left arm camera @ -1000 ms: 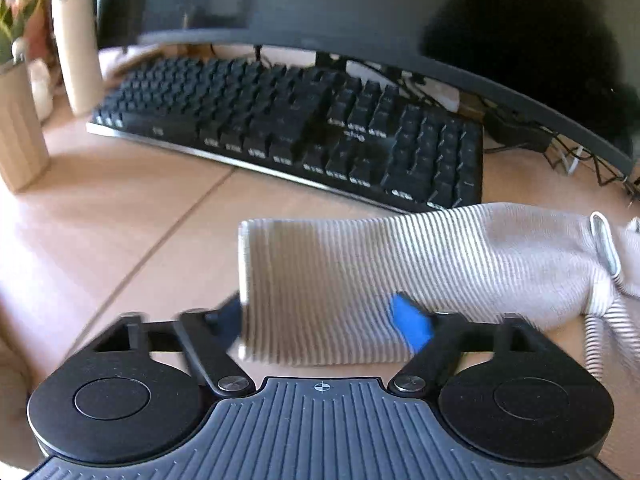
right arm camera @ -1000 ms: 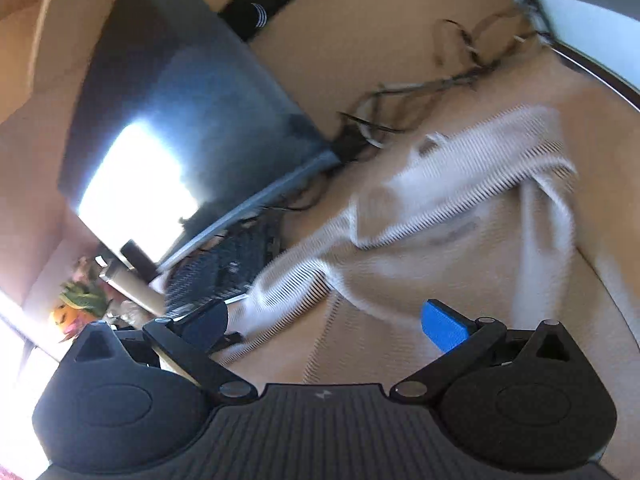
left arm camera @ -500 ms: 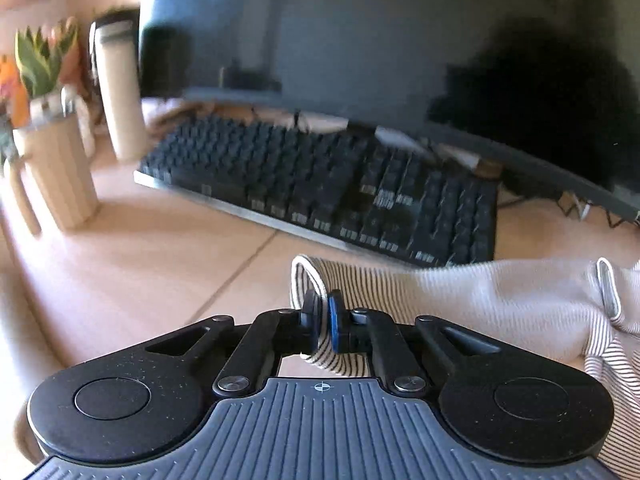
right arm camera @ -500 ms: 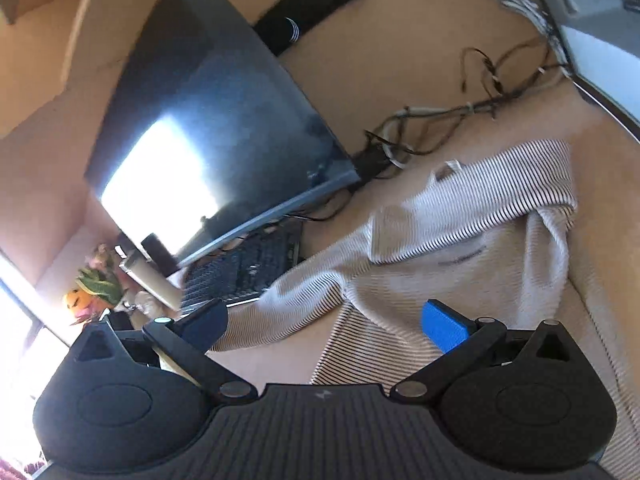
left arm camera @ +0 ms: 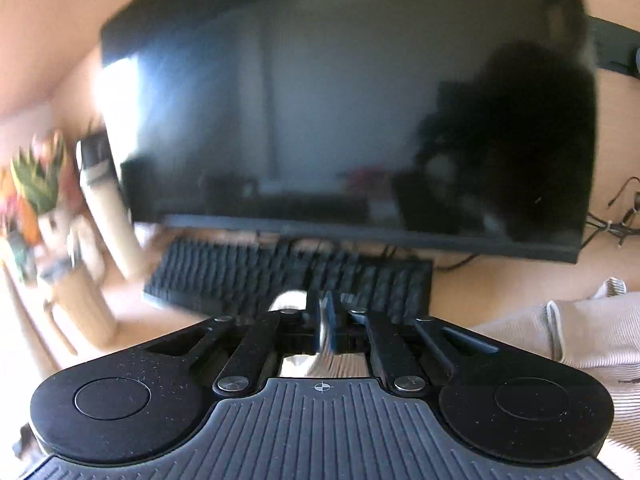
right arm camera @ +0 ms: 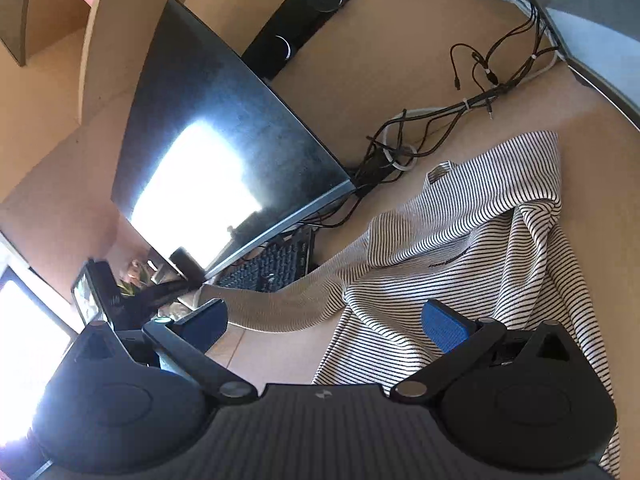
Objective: Fold clothes
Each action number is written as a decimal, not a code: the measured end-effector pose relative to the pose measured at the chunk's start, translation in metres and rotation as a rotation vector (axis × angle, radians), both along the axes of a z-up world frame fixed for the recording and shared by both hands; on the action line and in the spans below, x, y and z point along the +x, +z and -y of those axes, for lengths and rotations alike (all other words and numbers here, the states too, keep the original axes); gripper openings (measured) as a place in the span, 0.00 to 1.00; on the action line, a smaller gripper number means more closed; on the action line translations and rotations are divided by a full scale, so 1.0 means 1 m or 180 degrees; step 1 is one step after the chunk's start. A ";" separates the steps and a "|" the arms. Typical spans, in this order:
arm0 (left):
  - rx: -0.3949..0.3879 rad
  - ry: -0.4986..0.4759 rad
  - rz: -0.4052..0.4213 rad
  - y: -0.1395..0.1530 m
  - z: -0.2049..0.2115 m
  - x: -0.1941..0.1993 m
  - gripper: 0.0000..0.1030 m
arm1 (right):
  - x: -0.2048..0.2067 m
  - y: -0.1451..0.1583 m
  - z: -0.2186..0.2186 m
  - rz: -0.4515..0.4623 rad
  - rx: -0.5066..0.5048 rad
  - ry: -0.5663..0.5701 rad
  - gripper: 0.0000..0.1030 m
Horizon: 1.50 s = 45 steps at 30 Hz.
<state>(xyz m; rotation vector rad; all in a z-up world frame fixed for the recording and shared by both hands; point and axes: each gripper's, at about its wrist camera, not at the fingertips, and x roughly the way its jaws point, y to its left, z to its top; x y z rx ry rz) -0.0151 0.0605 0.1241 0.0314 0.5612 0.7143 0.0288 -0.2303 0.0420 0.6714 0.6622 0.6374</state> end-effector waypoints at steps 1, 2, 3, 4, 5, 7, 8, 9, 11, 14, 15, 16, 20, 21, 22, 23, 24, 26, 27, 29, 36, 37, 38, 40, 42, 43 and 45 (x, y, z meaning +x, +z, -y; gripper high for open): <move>0.0062 -0.0028 0.0009 0.007 0.006 0.004 0.03 | 0.001 -0.001 0.003 0.0004 0.0021 0.0008 1.00; 0.0112 -0.0055 0.0024 0.014 0.013 0.008 0.03 | 0.002 -0.002 0.006 0.0007 0.0044 0.0015 1.00; 0.0157 -0.0083 0.0039 0.021 0.020 0.011 0.03 | 0.003 -0.004 0.010 0.0006 0.0069 0.0017 1.00; 0.0197 -0.0112 0.0051 0.027 0.026 0.015 0.03 | 0.004 -0.005 0.013 0.0005 0.0097 0.0017 1.00; 0.0231 -0.0138 0.0061 0.034 0.033 0.020 0.03 | 0.005 -0.006 0.016 0.0007 0.0117 0.0017 1.00; 0.0266 -0.0191 0.0084 0.045 0.042 0.026 0.03 | 0.007 -0.007 0.022 0.0012 0.0155 0.0017 1.00; 0.0253 -0.0202 0.0097 0.048 0.044 0.027 0.03 | 0.007 -0.008 0.024 0.0018 0.0152 0.0027 1.00; 0.0223 -0.0189 0.0113 0.049 0.045 0.027 0.03 | 0.008 -0.009 0.026 0.0025 0.0146 0.0039 1.00; 0.0054 -0.0104 0.0158 0.046 0.040 0.020 0.04 | 0.010 -0.011 0.028 -0.0002 0.0157 0.0072 1.00; -0.0586 0.0051 0.0313 0.027 0.011 -0.006 0.12 | 0.013 -0.013 0.024 -0.0008 0.0162 0.0161 1.00; -0.0890 0.0120 0.0376 0.016 -0.005 -0.018 0.26 | 0.014 -0.013 0.021 0.0007 0.0166 0.0193 1.00; -0.1117 0.0236 0.0416 0.004 -0.019 -0.031 0.36 | 0.014 -0.012 0.019 0.0029 0.0175 0.0228 1.00; -0.1418 0.0741 0.0277 -0.042 -0.059 -0.068 0.42 | 0.019 -0.008 0.001 0.0089 0.0131 0.0410 1.00; -0.1410 0.0817 0.0175 -0.052 -0.065 -0.071 0.43 | 0.020 -0.007 -0.005 0.0092 0.0106 0.0457 1.00; -0.1400 0.0855 0.0075 -0.062 -0.069 -0.073 0.44 | 0.022 -0.006 -0.012 0.0081 0.0070 0.0506 1.00; -0.1379 0.0847 -0.0013 -0.071 -0.071 -0.072 0.48 | 0.023 -0.006 -0.020 0.0065 0.0024 0.0554 1.00; -0.1356 0.0820 -0.0083 -0.078 -0.073 -0.069 0.53 | 0.024 -0.006 -0.027 0.0051 -0.0018 0.0595 1.00; -0.1331 0.0759 -0.0187 -0.090 -0.076 -0.060 0.56 | 0.024 -0.007 -0.038 0.0017 -0.0097 0.0645 1.00; -0.1331 0.0734 -0.0217 -0.097 -0.079 -0.055 0.56 | 0.024 -0.008 -0.043 -0.0008 -0.0138 0.0659 1.00; -0.1355 0.0692 -0.0256 -0.109 -0.084 -0.044 0.57 | 0.025 -0.008 -0.049 -0.0044 -0.0241 0.0633 1.00; -0.1284 0.0648 -0.0333 -0.138 -0.083 -0.028 0.62 | 0.023 -0.014 -0.047 -0.0251 -0.0448 0.0378 1.00; -0.1275 0.0665 -0.0305 -0.140 -0.083 -0.029 0.62 | 0.023 -0.015 -0.045 -0.0284 -0.0454 0.0334 1.00; -0.1270 0.0675 -0.0262 -0.141 -0.083 -0.029 0.63 | 0.024 -0.016 -0.044 -0.0312 -0.0460 0.0291 1.00; -0.1235 0.0675 -0.0216 -0.143 -0.083 -0.028 0.66 | 0.024 -0.017 -0.041 -0.0345 -0.0474 0.0235 1.00; -0.1191 0.0668 -0.0170 -0.145 -0.083 -0.028 0.70 | 0.026 -0.018 -0.041 -0.0367 -0.0486 0.0201 1.00; -0.1175 0.0652 -0.0152 -0.145 -0.082 -0.029 0.70 | 0.026 -0.018 -0.041 -0.0373 -0.0489 0.0194 1.00; -0.1151 0.0604 -0.0126 -0.145 -0.081 -0.030 0.63 | 0.026 -0.018 -0.041 -0.0374 -0.0496 0.0190 1.00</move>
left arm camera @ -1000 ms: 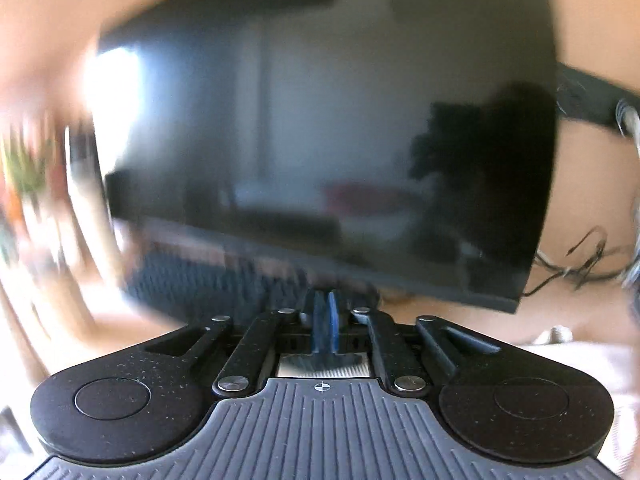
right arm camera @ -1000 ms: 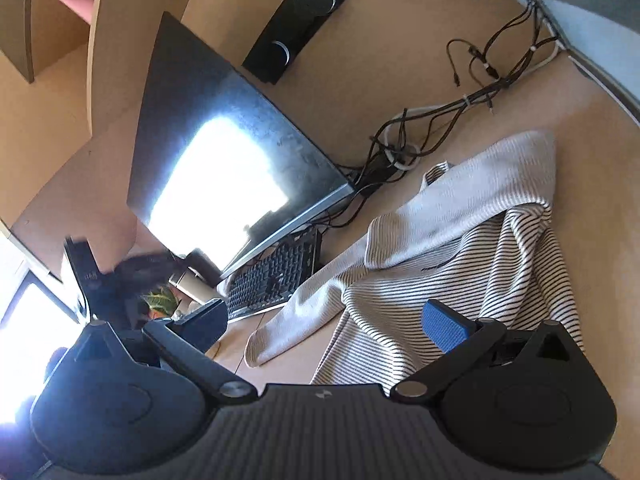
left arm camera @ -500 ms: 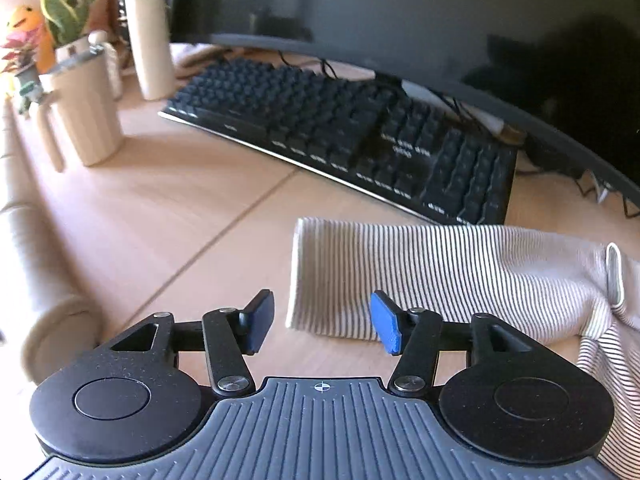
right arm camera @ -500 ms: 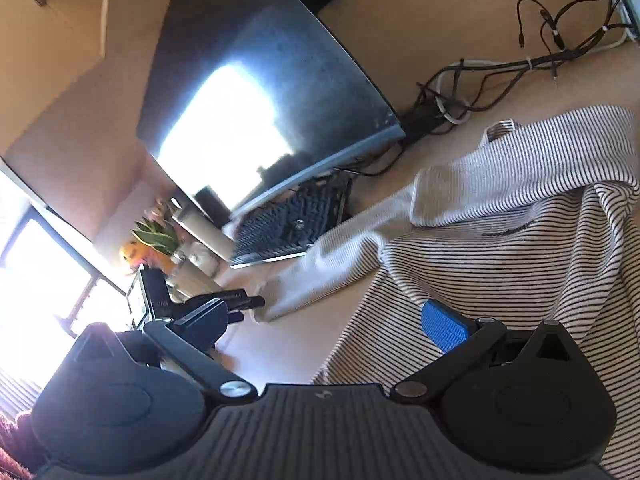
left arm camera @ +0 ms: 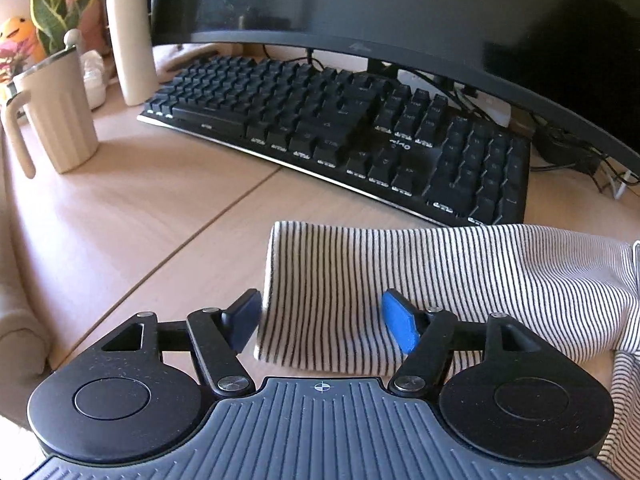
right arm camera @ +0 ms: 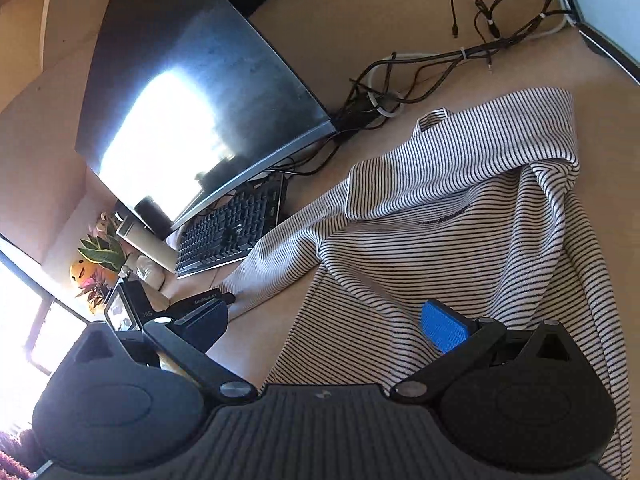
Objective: Fold clothes
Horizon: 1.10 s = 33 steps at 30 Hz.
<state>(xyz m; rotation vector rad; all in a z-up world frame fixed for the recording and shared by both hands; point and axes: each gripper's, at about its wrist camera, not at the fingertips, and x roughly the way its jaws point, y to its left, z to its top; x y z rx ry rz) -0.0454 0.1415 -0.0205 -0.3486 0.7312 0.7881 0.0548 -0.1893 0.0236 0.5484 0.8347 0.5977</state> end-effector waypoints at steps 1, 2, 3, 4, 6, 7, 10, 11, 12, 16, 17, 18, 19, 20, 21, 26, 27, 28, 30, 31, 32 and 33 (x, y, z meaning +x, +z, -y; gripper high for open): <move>0.0021 -0.0022 0.0008 0.000 0.001 -0.001 0.59 | 0.000 0.000 0.000 -0.0004 -0.0001 0.0000 1.00; 0.0054 -0.0040 0.0006 0.000 0.003 -0.001 0.53 | 0.001 -0.001 -0.001 -0.0009 -0.0001 -0.0001 1.00; 0.0088 -0.0053 0.0004 0.000 0.006 -0.002 0.43 | 0.001 -0.001 -0.001 -0.0014 -0.0001 0.0000 1.00; 0.0124 -0.0065 -0.0008 0.001 0.008 -0.002 0.38 | 0.001 -0.001 -0.001 -0.0017 0.0002 0.0003 1.00; 0.0203 -0.0101 -0.0067 0.002 0.011 0.000 0.23 | 0.001 0.000 -0.003 -0.0010 0.0002 0.0028 1.00; 0.0212 -0.0116 -0.0071 0.004 0.011 0.000 0.20 | 0.001 0.000 -0.005 -0.0004 0.0000 0.0041 1.00; 0.0187 -0.0100 -0.0035 0.012 0.009 -0.001 0.06 | -0.001 0.001 -0.006 0.0019 0.0003 0.0077 1.00; 0.0172 -0.0082 -0.0017 0.015 0.008 -0.002 0.06 | -0.002 0.001 -0.005 0.0021 0.0010 0.0078 1.00; 0.0151 -0.0060 0.0004 0.018 0.006 -0.003 0.05 | -0.003 0.001 -0.004 0.0023 0.0018 0.0077 1.00; 0.0187 -0.0011 0.0076 0.030 0.005 -0.007 0.05 | -0.009 0.001 0.003 0.0034 0.0069 0.0059 1.00; 0.0220 -0.0015 0.0095 0.035 0.007 -0.007 0.05 | -0.010 0.001 0.006 0.0035 0.0087 0.0050 1.00; 0.0253 -0.0019 0.0113 0.039 0.008 -0.008 0.05 | -0.011 0.000 0.007 0.0036 0.0107 0.0045 1.00; 0.0285 -0.0023 0.0131 0.044 0.009 -0.008 0.05 | -0.012 0.000 0.009 0.0037 0.0128 0.0041 1.00; 0.0324 -0.0032 0.0151 0.049 0.011 -0.008 0.05 | -0.013 0.000 0.011 0.0043 0.0147 0.0041 1.00; 0.0368 -0.0048 0.0175 0.055 0.014 -0.008 0.05 | -0.014 0.000 0.013 0.0050 0.0167 0.0043 1.00; 0.0599 -0.0174 0.0271 0.088 0.031 -0.001 0.05 | -0.018 0.001 0.023 0.0099 0.0274 0.0064 1.00; 0.0645 -0.0206 0.0285 0.095 0.035 0.001 0.05 | -0.018 0.001 0.025 0.0108 0.0302 0.0067 1.00; 0.0691 -0.0241 0.0301 0.102 0.040 0.004 0.05 | -0.019 0.001 0.027 0.0117 0.0329 0.0068 1.00; 0.0776 -0.0309 0.0334 0.114 0.051 0.010 0.05 | -0.019 0.002 0.032 0.0137 0.0384 0.0061 1.00; 0.0816 -0.0339 0.0343 0.120 0.057 0.013 0.05 | -0.020 0.002 0.035 0.0153 0.0407 0.0053 1.00; 0.0872 -0.0374 0.0353 0.126 0.063 0.016 0.05 | -0.021 0.004 0.038 0.0188 0.0426 0.0046 1.00; 0.0936 -0.0413 0.0366 0.133 0.070 0.020 0.05 | -0.022 0.005 0.041 0.0225 0.0446 0.0039 1.00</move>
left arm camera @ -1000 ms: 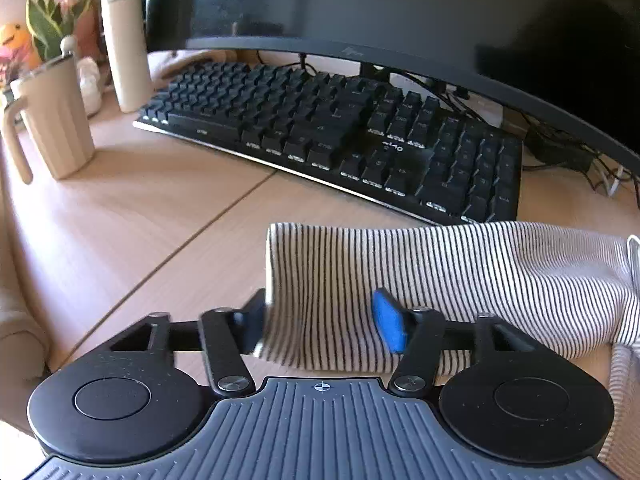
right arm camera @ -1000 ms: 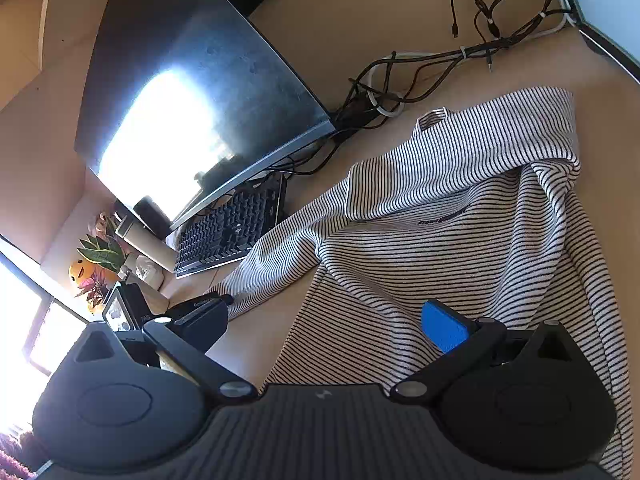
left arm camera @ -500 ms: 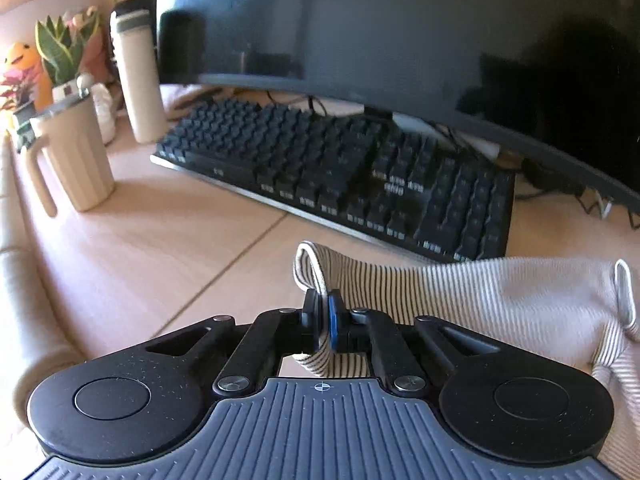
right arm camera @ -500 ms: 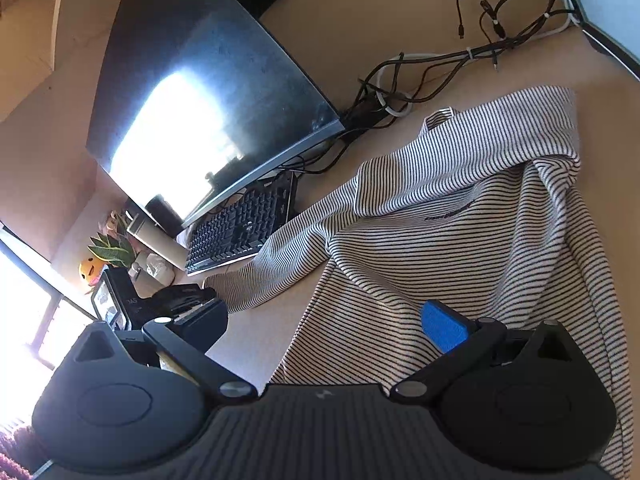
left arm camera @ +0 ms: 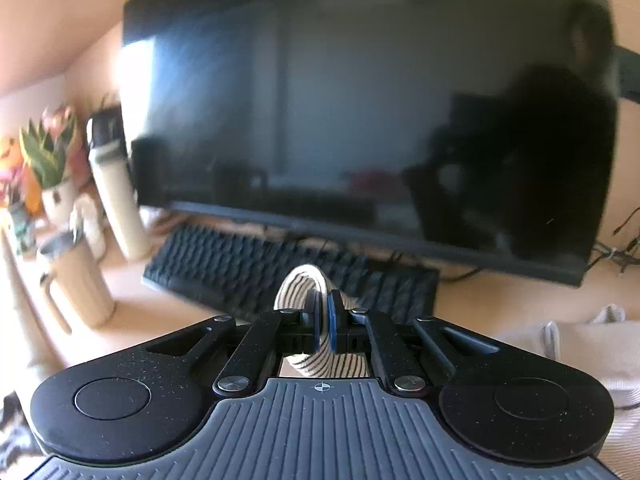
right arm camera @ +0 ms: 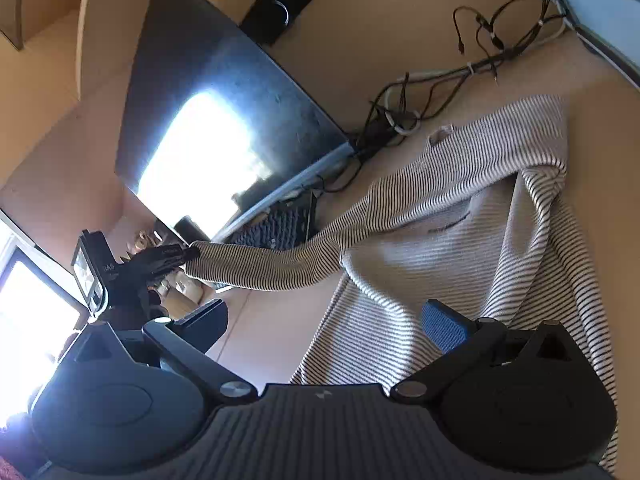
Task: Fold clothes
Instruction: 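Lift the sleeve with the left gripper and fold it across the body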
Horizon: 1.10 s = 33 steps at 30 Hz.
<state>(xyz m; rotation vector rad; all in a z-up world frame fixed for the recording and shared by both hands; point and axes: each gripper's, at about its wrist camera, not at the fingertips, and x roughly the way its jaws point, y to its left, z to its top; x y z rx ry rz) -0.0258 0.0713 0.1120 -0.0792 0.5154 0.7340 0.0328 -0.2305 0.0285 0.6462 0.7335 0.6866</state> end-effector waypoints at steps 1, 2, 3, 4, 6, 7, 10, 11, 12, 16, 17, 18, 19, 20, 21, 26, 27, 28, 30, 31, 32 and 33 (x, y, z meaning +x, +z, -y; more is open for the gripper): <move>0.0067 -0.0038 0.0011 0.007 0.007 0.003 0.05 | -0.001 0.001 0.002 0.0026 0.0016 -0.0009 1.00; 0.0132 -0.0086 0.0020 0.014 0.015 0.007 0.05 | -0.002 0.002 0.005 0.0052 0.0037 -0.0015 1.00; 0.0194 -0.0139 0.0025 0.021 0.023 0.011 0.05 | -0.002 0.003 0.008 0.0078 0.0058 -0.0020 1.00; 0.0255 -0.0189 0.0027 0.027 0.031 0.015 0.05 | -0.003 0.003 0.011 0.0098 0.0082 -0.0023 1.00; 0.0377 -0.0290 0.0033 0.040 0.047 0.023 0.05 | -0.003 0.002 0.018 0.0109 0.0132 -0.0033 1.00; 0.0435 -0.0341 0.0041 0.045 0.055 0.027 0.05 | -0.004 0.001 0.021 0.0104 0.0158 -0.0037 1.00; 0.0575 -0.0519 0.0079 0.062 0.080 0.040 0.05 | -0.004 -0.002 0.032 0.0103 0.0218 -0.0065 1.00; 0.0610 -0.0587 0.0093 0.067 0.089 0.045 0.05 | -0.006 -0.002 0.035 0.0106 0.0231 -0.0083 1.00; 0.0632 -0.0664 0.0110 0.071 0.098 0.050 0.05 | -0.007 -0.002 0.039 0.0109 0.0240 -0.0102 1.00; 0.0635 -0.1013 0.0218 0.086 0.135 0.071 0.05 | -0.011 -0.001 0.056 0.0107 0.0256 -0.0222 1.00; 0.0633 -0.1109 0.0230 0.087 0.145 0.076 0.05 | -0.012 -0.002 0.062 0.0098 0.0259 -0.0268 1.00; 0.0625 -0.1218 0.0239 0.089 0.156 0.082 0.05 | -0.014 -0.003 0.068 0.0088 0.0262 -0.0316 1.00; 0.0589 -0.1333 0.0251 0.090 0.166 0.088 0.05 | -0.015 -0.004 0.073 0.0075 0.0263 -0.0372 1.00; 0.0530 -0.1454 0.0265 0.091 0.176 0.094 0.05 | -0.017 -0.005 0.078 0.0061 0.0264 -0.0429 1.00; 0.0471 -0.1574 0.0279 0.092 0.185 0.100 0.05 | -0.017 -0.006 0.081 0.0042 0.0263 -0.0482 1.00; -0.0019 -0.2108 0.0300 0.085 0.220 0.123 0.08 | -0.022 -0.016 0.096 -0.0076 0.0252 -0.0731 1.00; -0.0142 -0.2191 0.0317 0.083 0.222 0.126 0.11 | -0.022 -0.018 0.098 -0.0095 0.0246 -0.0774 1.00; -0.0247 -0.2262 0.0318 0.082 0.222 0.129 0.16 | -0.023 -0.019 0.098 -0.0120 0.0239 -0.0810 1.00; -0.0364 -0.2339 0.0302 0.077 0.225 0.130 0.38 | -0.023 -0.021 0.099 -0.0163 0.0223 -0.0868 1.00; -0.0390 -0.2356 0.0294 0.076 0.224 0.127 0.49 | -0.022 -0.021 0.096 -0.0175 0.0210 -0.0876 1.00; -0.0408 -0.2368 0.0278 0.073 0.222 0.126 0.51 | -0.021 -0.021 0.093 -0.0185 0.0195 -0.0882 1.00; -0.0417 -0.2361 0.0250 0.069 0.217 0.125 0.54 | -0.020 -0.021 0.091 -0.0191 0.0173 -0.0876 1.00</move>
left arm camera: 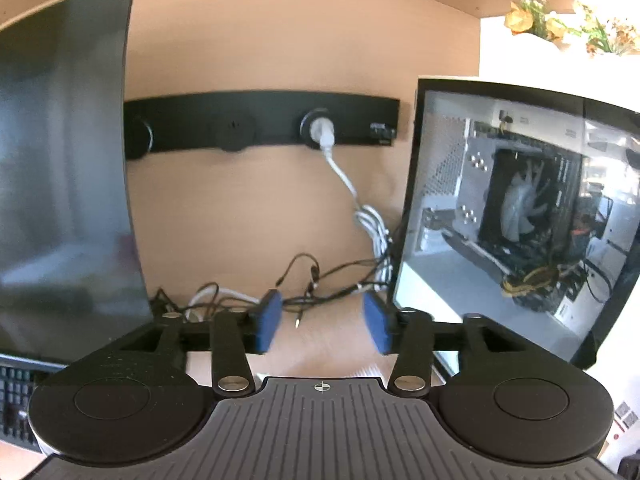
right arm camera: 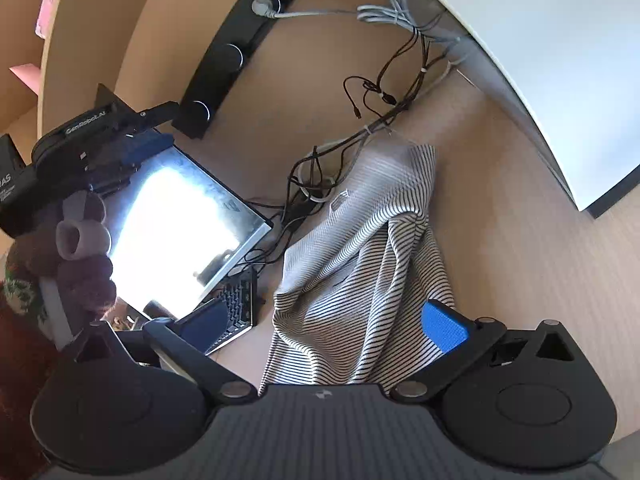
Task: Fold clothes
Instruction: 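Lift the sleeve with the left gripper and fold it across the body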
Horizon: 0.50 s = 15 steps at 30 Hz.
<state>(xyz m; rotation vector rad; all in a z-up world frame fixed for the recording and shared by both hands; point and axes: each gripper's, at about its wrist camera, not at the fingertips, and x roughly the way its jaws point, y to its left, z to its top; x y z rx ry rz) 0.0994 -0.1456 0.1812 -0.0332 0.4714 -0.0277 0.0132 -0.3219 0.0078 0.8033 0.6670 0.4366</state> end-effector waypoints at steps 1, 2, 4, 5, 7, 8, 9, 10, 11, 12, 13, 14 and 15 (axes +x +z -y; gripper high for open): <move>-0.0003 0.0023 -0.0043 -0.005 -0.005 -0.001 0.56 | 0.002 0.001 -0.002 -0.0008 -0.0020 0.0011 1.00; -0.0027 0.0051 -0.0111 -0.011 -0.012 -0.004 0.62 | 0.004 0.002 -0.006 -0.0025 -0.0041 0.0044 1.00; -0.0120 0.0110 -0.0306 -0.029 -0.029 -0.010 0.74 | 0.010 0.004 -0.014 -0.0062 -0.0096 0.0090 1.00; -0.0172 0.0133 -0.0411 -0.041 -0.037 -0.013 0.78 | 0.013 0.003 -0.020 -0.0101 -0.0129 0.0110 1.00; -0.0275 0.0156 -0.0687 -0.070 -0.052 -0.020 0.81 | 0.018 0.002 -0.028 -0.0186 -0.0195 0.0129 1.00; -0.0320 0.0166 -0.0846 -0.086 -0.058 -0.025 0.83 | 0.021 0.001 -0.032 -0.0236 -0.0258 0.0096 1.00; -0.0365 0.0177 -0.1015 -0.103 -0.064 -0.030 0.84 | 0.024 0.000 -0.037 -0.0287 -0.0326 0.0058 1.00; -0.0410 0.0189 -0.1183 -0.120 -0.071 -0.034 0.85 | 0.026 -0.002 -0.040 -0.0314 -0.0404 0.0013 1.00; -0.0452 0.0194 -0.1330 -0.135 -0.076 -0.038 0.86 | 0.028 -0.003 -0.045 -0.0332 -0.0527 -0.0057 1.00; -0.0494 0.0190 -0.1452 -0.149 -0.081 -0.043 0.87 | 0.028 -0.004 -0.049 -0.0332 -0.0666 -0.0123 1.00; -0.0537 0.0182 -0.1551 -0.163 -0.086 -0.047 0.87 | 0.029 -0.005 -0.054 -0.0328 -0.0797 -0.0185 1.00; -0.0578 0.0173 -0.1616 -0.172 -0.091 -0.052 0.87 | 0.030 -0.005 -0.059 -0.0310 -0.0950 -0.0244 1.00; -0.0617 0.0163 -0.1665 -0.181 -0.095 -0.056 0.87 | 0.030 -0.005 -0.063 -0.0257 -0.1062 -0.0202 1.00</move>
